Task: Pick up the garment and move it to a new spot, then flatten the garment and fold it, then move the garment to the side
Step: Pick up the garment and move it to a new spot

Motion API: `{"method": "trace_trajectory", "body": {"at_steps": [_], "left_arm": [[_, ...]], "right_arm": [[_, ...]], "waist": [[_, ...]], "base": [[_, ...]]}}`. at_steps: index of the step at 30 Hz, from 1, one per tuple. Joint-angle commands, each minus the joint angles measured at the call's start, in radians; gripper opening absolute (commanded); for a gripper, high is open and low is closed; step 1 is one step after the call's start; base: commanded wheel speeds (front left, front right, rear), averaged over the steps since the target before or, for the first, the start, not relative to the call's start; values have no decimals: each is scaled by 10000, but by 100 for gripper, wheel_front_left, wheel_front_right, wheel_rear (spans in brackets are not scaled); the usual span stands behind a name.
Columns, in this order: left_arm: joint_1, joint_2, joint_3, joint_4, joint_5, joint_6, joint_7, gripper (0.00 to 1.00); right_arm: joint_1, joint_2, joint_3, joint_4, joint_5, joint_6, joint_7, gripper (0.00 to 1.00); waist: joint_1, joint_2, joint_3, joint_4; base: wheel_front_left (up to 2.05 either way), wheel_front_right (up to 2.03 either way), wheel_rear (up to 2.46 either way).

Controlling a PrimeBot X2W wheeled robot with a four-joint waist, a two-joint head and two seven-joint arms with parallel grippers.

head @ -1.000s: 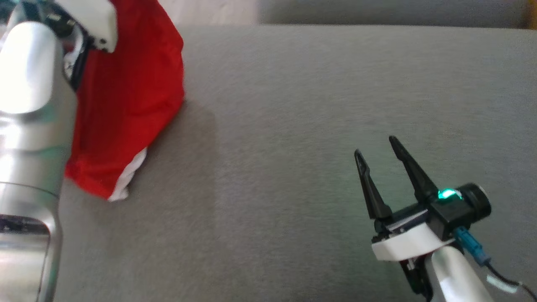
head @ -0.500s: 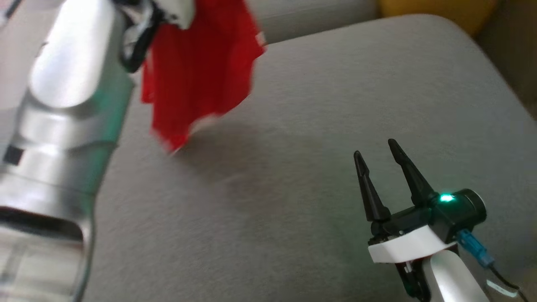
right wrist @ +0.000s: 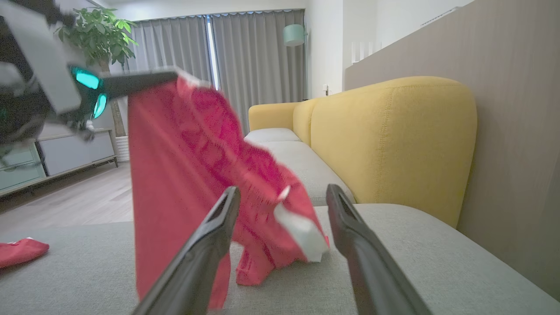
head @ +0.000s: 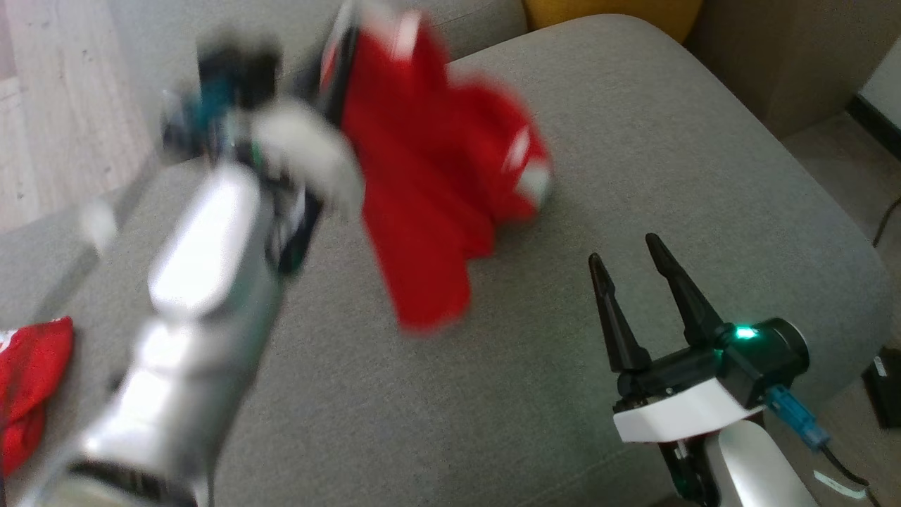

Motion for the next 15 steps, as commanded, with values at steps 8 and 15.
{"method": "trace_trajectory", "body": {"at_steps": [8, 15], "left_arm": [[2813, 636, 569, 493, -583, 230, -1654, 0], [4357, 396, 970, -39, -242, 904, -2598, 100]], "right_arm": [[36, 83, 70, -199, -239, 75, -63, 100], [424, 83, -181, 13, -432, 75, -63, 100]], "waist": [[1, -1, 41, 852], [1, -1, -264, 1773]], "base": [[0, 0, 0], [0, 0, 0]]}}
